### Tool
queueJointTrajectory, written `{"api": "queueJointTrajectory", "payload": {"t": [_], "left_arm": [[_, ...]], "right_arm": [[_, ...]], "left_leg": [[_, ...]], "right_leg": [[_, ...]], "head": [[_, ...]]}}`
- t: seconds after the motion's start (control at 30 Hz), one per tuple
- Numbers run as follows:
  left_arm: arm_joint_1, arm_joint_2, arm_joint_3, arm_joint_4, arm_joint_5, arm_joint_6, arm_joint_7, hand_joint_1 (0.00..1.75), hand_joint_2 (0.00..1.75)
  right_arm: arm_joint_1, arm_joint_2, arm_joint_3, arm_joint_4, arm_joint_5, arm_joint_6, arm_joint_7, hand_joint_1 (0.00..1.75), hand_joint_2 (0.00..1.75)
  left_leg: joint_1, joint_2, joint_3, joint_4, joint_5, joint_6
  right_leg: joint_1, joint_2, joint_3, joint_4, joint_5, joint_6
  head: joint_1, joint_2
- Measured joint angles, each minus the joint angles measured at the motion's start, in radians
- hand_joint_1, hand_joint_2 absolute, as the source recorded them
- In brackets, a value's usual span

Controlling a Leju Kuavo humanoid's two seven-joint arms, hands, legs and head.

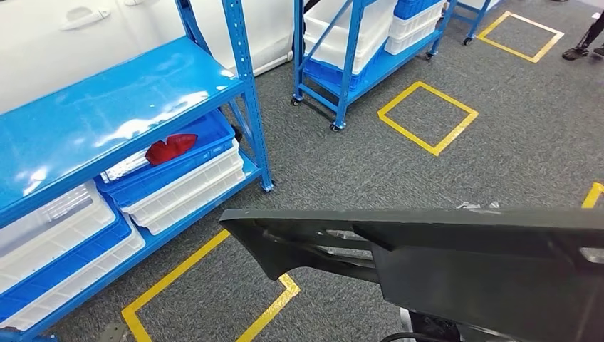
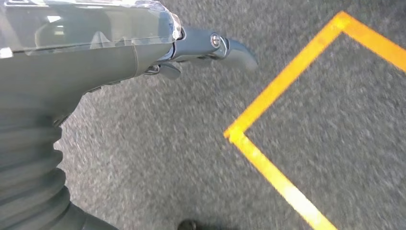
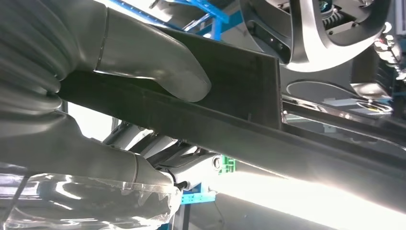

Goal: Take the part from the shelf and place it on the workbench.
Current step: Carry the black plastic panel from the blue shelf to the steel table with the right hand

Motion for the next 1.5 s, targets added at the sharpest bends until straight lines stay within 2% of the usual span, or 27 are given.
{"api": "queueJointTrajectory", "payload": {"t": [0.03, 0.1, 0.17, 0.23, 0.27, 0.3, 0.4, 0.47, 0.53, 0.6, 0.7, 0.73, 0.77, 0.8, 0.83, 0.9, 0.93, 1.0, 1.07, 1.13, 1.2, 1.27, 1.3, 1.33, 1.37, 1.43, 1.5], "left_arm": [[-0.003, 0.003, -0.001, -0.002, 0.001, 0.0, 0.002, 0.0, 1.75], [-0.008, 0.006, -0.002, -0.003, 0.002, -0.001, 0.002, 0.0, 1.75], [-0.006, 0.009, -0.004, -0.004, 0.002, -0.002, 0.003, 0.0, 1.75], [-0.002, 0.012, -0.004, -0.005, 0.002, -0.002, 0.004, 0.0, 1.75], [-0.002, 0.013, -0.005, -0.005, 0.002, -0.002, 0.005, 0.0, 1.75], [-0.003, 0.013, -0.005, -0.005, 0.002, -0.002, 0.005, 0.0, 1.75], [-0.006, 0.013, -0.006, -0.006, 0.002, -0.001, 0.005, 0.0, 1.75], [-0.007, 0.014, -0.006, -0.006, 0.002, 0.0, 0.008, 0.0, 1.75], [-0.007, 0.014, -0.006, -0.006, 0.004, -0.002, 0.011, 0.0, 1.75], [-0.006, 0.013, -0.006, -0.006, 0.009, -0.004, 0.011, 0.0, 1.75], [0.011, 0.013, -0.006, -0.006, 0.013, 0.001, 0.012, 0.0, 1.75], [0.018, 0.012, -0.006, -0.006, 0.013, 0.003, 0.013, 0.0, 1.75], [0.022, 0.011, -0.006, -0.006, 0.014, 0.003, 0.014, 0.0, 1.75], [0.025, 0.008, -0.006, -0.006, 0.017, 0.004, 0.015, 0.0, 1.75], [0.025, 0.005, -0.006, -0.006, 0.021, 0.004, 0.015, 0.0, 1.75], [0.026, -0.002, -0.004, -0.006, 0.036, 0.006, 0.01, 0.0, 1.75], [0.028, -0.007, -0.002, -0.006, 0.044, 0.007, 0.006, 0.0, 1.75], [0.035, -0.021, 0.006, -0.005, 0.061, 0.009, -0.003, 0.0, 1.75], [0.043, -0.037, 0.011, -0.005, 0.072, 0.01, -0.019, 0.0, 1.75], [0.053, -0.052, 0.016, -0.004, 0.077, 0.01, -0.035, 0.0, 1.75], [0.068, -0.061, 0.023, -0.003, 0.077, 0.012, -0.037, 0.0, 1.75], [0.083, -0.069, 0.029, -0.001, 0.077, 0.02, -0.027, 0.0, 1.75], [0.087, -0.076, 0.031, 0.0, 0.078, 0.026, -0.021, 0.0, 1.75], [0.088, -0.084, 0.033, 0.0, 0.079, 0.031, -0.016, 0.0, 1.75], [0.088, -0.092, 0.035, 0.0, 0.079, 0.036, -0.011, 0.0, 1.75], [0.089, -0.108, 0.037, 0.001, 0.075, 0.039, -0.001, 0.0, 1.75], [0.09, -0.126, 0.037, 0.006, 0.065, 0.037, 0.011, 0.0, 1.75]], "right_arm": [[0.001, 0.001, -0.006, 0.0, -0.003, 0.006, 0.0, 1.75, 1.75], [0.001, 0.002, -0.014, -0.001, -0.005, 0.012, 0.0, 1.75, 1.75], [0.001, 0.002, -0.02, -0.001, -0.007, 0.013, 0.0, 1.75, 1.75], [0.002, 0.002, -0.025, -0.001, -0.007, 0.013, 0.0, 1.75, 1.75], [0.003, 0.002, -0.027, 0.0, -0.007, 0.013, 0.0, 1.75, 1.75], [0.003, 0.002, -0.029, 0.0, -0.007, 0.013, 0.0, 1.75, 1.75], [0.003, 0.003, -0.031, 0.0, -0.008, 0.013, 0.0, 1.75, 1.75], [0.002, 0.004, -0.033, 0.0, -0.013, 0.017, 0.0, 1.75, 1.75], [0.002, 0.005, -0.035, 0.002, -0.018, 0.025, 0.0, 1.75, 1.75], [0.002, 0.007, -0.036, 0.004, -0.017, 0.032, 0.0, 1.75, 1.75], [0.006, 0.01, -0.036, 0.009, 0.003, 0.041, 0.0, 1.75, 1.75], [0.011, 0.01, -0.036, 0.01, 0.013, 0.045, 0.0, 1.75, 1.75], [0.017, 0.01, -0.036, 0.01, 0.023, 0.051, 0.0, 1.75, 1.75], [0.023, 0.011, -0.036, 0.01, 0.033, 0.059, 0.0, 1.75, 1.75], [0.028, 0.011, -0.036, 0.011, 0.044, 0.066, 0.0, 1.75, 1.75], [0.032, 0.011, -0.033, 0.014, 0.065, 0.075, 0.0, 1.75, 1.75], [0.031, 0.01, -0.029, 0.019, 0.074, 0.072, 0.0, 1.75, 1.75], [0.025, 0.006, -0.005, 0.038, 0.089, 0.046, 0.0, 1.75, 1.75], [0.008, -0.004, 0.033, 0.066, 0.086, -0.007, 0.0, 1.75, 1.75], [-0.028, -0.023, 0.079, 0.102, 0.057, -0.058, 0.0, 1.75, 1.75], [-0.065, -0.044, 0.121, 0.139, 0.019, -0.093, 0.001, 1.75, 1.75], [-0.094, -0.072, 0.16, 0.174, -0.017, -0.122, 0.002, 1.75, 1.75], [-0.106, -0.086, 0.181, 0.193, -0.03, -0.132, 0.004, 1.75, 1.75], [-0.116, -0.098, 0.202, 0.21, -0.037, -0.137, 0.004, 1.75, 1.75], [-0.125, -0.105, 0.222, 0.225, -0.039, -0.141, 0.006, 1.75, 1.75], [-0.143, -0.112, 0.255, 0.246, -0.041, -0.147, 0.014, 1.75, 1.75], [-0.174, -0.116, 0.288, 0.275, -0.043, -0.159, 0.03, 1.75, 1.75]], "left_leg": [[0.001, 0.013, 0.001, -0.002, 0.004, 0.006], [0.002, 0.039, 0.004, -0.011, 0.011, 0.021], [0.0, 0.069, 0.004, -0.015, 0.012, 0.03], [-0.005, 0.101, 0.003, -0.014, 0.011, 0.033], [-0.006, 0.115, 0.002, -0.014, 0.011, 0.032], [-0.006, 0.129, 0.003, -0.014, 0.01, 0.031], [-0.009, 0.161, 0.008, -0.013, 0.004, 0.022], [-0.013, 0.178, 0.012, -0.012, -0.001, 0.012], [-0.012, 0.193, 0.016, -0.013, -0.005, 0.001], [-0.008, 0.171, 0.011, 0.012, -0.028, -0.008], [-0.004, 0.108, -0.066, 0.182, -0.12, -0.017], [-0.004, 0.1, -0.097, 0.243, -0.14, -0.018], [-0.004, 0.096, -0.117, 0.276, -0.141, -0.019], [-0.003, 0.094, -0.12, 0.272, -0.122, -0.019], [-0.002, 0.09, -0.104, 0.227, -0.085, -0.018], [0.002, 0.055, -0.047, 0.087, -0.011, -0.016], [0.004, 0.036, -0.026, 0.036, 0.007, -0.013], [0.002, 0.021, -0.012, 0.004, 0.006, -0.004], [0.001, 0.042, -0.009, -0.001, 0.01, 0.01], [0.001, 0.065, -0.009, -0.006, 0.016, 0.024], [-0.003, 0.091, -0.011, -0.007, 0.017, 0.033], [-0.008, 0.117, -0.012, -0.007, 0.016, 0.036], [-0.009, 0.129, -0.012, -0.006, 0.015, 0.036], [-0.011, 0.14, -0.012, -0.006, 0.014, 0.037], [-0.012, 0.149, -0.011, -0.006, 0.013, 0.036], [-0.015, 0.165, -0.007, -0.006, 0.011, 0.031], [-0.017, 0.182, -0.005, -0.006, 0.009, 0.023]], "right_leg": [[-0.001, 0.002, -0.003, 0.001, 0.001, 0.007], [0.003, -0.045, -0.022, 0.037, -0.023, 0.015], [0.005, -0.11, -0.076, 0.151, -0.086, 0.02], [-0.001, -0.129, -0.133, 0.272, -0.133, 0.024], [-0.003, -0.132, -0.14, 0.29, -0.132, 0.025], [-0.005, -0.136, -0.123, 0.264, -0.113, 0.025], [0.002, -0.184, -0.007, 0.056, -0.038, 0.014], [0.011, -0.2, 0.024, -0.005, -0.03, 0.002], [0.012, -0.178, 0.024, -0.009, -0.026, -0.008], [0.008, -0.16, 0.028, -0.018, -0.021, -0.02], [0.005, -0.129, 0.03, -0.023, -0.017, -0.03], [0.005, -0.115, 0.03, -0.022, -0.017, -0.03], [0.006, -0.103, 0.031, -0.021, -0.017, -0.03], [0.006, -0.09, 0.032, -0.02, -0.018, -0.03], [0.005, -0.077, 0.033, -0.018, -0.019, -0.028], [0.005, -0.053, 0.034, -0.012, -0.022, -0.022], [0.005, -0.041, 0.032, -0.008, -0.023, -0.017], [0.003, -0.019, 0.024, -0.005, -0.021, -0.004], [0.0, -0.005, 0.018, -0.005, -0.019, 0.008], [0.002, -0.045, -0.004, 0.038, -0.047, 0.016], [0.003, -0.104, -0.058, 0.155, -0.111, 0.021], [0.001, -0.126, -0.109, 0.266, -0.15, 0.025], [0.0, -0.131, -0.113, 0.277, -0.144, 0.025], [0.0, -0.136, -0.096, 0.247, -0.121, 0.024], [0.0, -0.145, -0.06, 0.181, -0.088, 0.021], [0.007, -0.187, 0.012, 0.044, -0.047, 0.01], [0.018, -0.209, 0.037, -0.01, -0.042, 0.0]], "head": [[0.0, 0.0], [0.0, 0.0], [0.0, 0.0], [0.0, 0.0], [0.0, 0.0], [0.0, 0.0], [0.0, 0.0], [0.0, 0.0], [0.0, 0.0], [0.0, 0.0], [0.0, 0.0], [0.0, 0.0], [0.0, 0.0], [0.0, 0.0], [0.0, 0.0], [0.0, 0.0], [0.0, 0.0], [0.0, 0.0], [0.0, 0.0], [0.0, 0.0], [0.0, 0.0], [0.0, 0.0], [0.0, 0.0], [0.0, 0.0], [0.0, 0.0], [0.0, 0.0], [0.0, 0.0]]}}
